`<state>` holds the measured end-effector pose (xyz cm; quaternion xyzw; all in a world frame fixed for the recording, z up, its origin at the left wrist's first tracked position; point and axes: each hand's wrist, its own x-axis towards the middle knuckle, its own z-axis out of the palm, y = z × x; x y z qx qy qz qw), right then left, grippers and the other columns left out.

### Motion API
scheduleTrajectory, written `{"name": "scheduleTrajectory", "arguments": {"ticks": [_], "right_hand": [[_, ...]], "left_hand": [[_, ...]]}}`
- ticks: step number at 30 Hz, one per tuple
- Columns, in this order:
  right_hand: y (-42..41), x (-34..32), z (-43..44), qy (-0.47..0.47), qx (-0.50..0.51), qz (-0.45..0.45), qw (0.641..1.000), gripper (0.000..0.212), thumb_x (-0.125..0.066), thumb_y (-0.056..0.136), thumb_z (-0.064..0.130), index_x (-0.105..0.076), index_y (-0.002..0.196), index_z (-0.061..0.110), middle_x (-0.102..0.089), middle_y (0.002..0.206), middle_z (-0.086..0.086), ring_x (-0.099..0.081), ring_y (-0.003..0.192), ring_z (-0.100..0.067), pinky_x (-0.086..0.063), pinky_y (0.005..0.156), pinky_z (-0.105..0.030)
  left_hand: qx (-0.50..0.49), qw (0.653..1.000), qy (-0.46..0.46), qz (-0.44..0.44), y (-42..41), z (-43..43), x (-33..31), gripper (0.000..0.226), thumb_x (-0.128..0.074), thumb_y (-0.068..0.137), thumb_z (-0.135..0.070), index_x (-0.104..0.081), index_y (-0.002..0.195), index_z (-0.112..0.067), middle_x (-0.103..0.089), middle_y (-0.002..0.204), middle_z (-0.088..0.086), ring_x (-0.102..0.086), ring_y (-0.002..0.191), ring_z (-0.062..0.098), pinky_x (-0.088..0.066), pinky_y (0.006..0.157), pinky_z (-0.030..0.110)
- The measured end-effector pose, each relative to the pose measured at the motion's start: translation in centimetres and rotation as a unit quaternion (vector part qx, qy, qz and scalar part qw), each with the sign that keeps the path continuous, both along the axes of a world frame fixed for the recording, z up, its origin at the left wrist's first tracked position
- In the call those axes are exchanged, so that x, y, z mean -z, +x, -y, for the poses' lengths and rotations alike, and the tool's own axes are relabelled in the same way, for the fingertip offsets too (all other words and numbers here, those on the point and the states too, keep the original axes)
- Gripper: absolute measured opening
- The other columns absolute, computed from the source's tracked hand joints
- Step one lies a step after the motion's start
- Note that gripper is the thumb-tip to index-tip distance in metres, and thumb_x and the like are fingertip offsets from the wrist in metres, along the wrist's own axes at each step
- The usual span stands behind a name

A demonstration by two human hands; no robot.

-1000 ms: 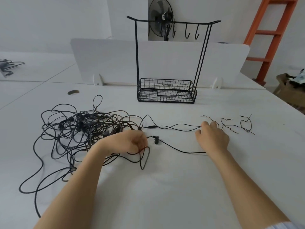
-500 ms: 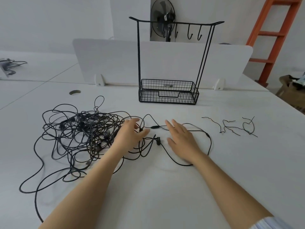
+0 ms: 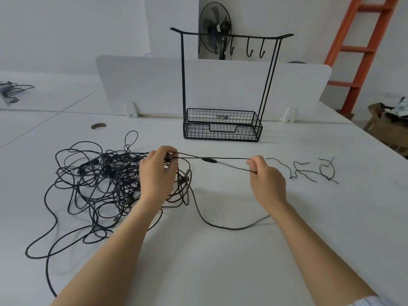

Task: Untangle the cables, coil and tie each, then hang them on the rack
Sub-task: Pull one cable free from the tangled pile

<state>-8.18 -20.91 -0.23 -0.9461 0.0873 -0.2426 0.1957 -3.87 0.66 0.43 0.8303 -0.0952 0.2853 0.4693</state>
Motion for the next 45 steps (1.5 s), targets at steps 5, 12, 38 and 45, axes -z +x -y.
{"name": "scheduleTrajectory", "arguments": {"ticks": [5,12,38,45], "right_hand": [[-0.3,-0.4,0.3,0.17,-0.015,0.031,0.985,0.013,-0.042,0.093,0.006,-0.053,0.086,0.011,-0.066,0.089,-0.007,-0.055,0.078,-0.031,-0.041,0.067,-0.034],[-0.5,-3.0,0.8,0.626,-0.085,0.07,0.772,0.028,-0.033,0.093,-0.001,-0.046,0.07,0.01,-0.035,0.035,0.006,-0.023,0.03,-0.005,-0.014,0.034,-0.013],[-0.5,-3.3,2.6,0.702,-0.081,0.072,0.703,0.03,-0.03,0.099,0.022,-0.039,0.071,0.017,-0.026,0.032,0.006,-0.016,0.025,-0.006,-0.014,0.037,-0.01],[-1.0,-2.4,2.8,0.205,0.005,-0.025,0.978,0.014,-0.044,0.091,0.013,-0.058,0.089,0.015,-0.063,0.076,-0.001,-0.055,0.066,-0.022,-0.042,0.061,-0.029]], "left_hand": [[0.203,0.896,-0.344,-0.195,-0.1,0.4,-1.2,0.024,-0.05,0.087,0.01,-0.059,0.078,-0.011,-0.051,0.049,-0.005,-0.047,0.044,0.008,-0.036,0.053,0.02],[0.112,0.972,0.129,-0.162,0.5,0.6,0.5,0.008,-0.063,0.083,-0.01,-0.065,0.086,-0.017,-0.055,0.059,-0.008,-0.054,0.062,0.018,-0.043,0.063,0.024],[0.249,0.937,-0.114,-0.216,-0.5,0.6,-0.5,0.009,-0.057,0.09,-0.029,-0.054,0.095,-0.023,-0.07,0.088,0.0,-0.06,0.078,0.013,-0.045,0.076,0.025],[0.156,0.939,0.23,-0.204,1.1,-1.3,0.8,0.025,-0.053,0.088,-0.007,-0.062,0.111,-0.01,-0.058,0.101,-0.002,-0.052,0.1,0.018,-0.035,0.081,0.021]]}}
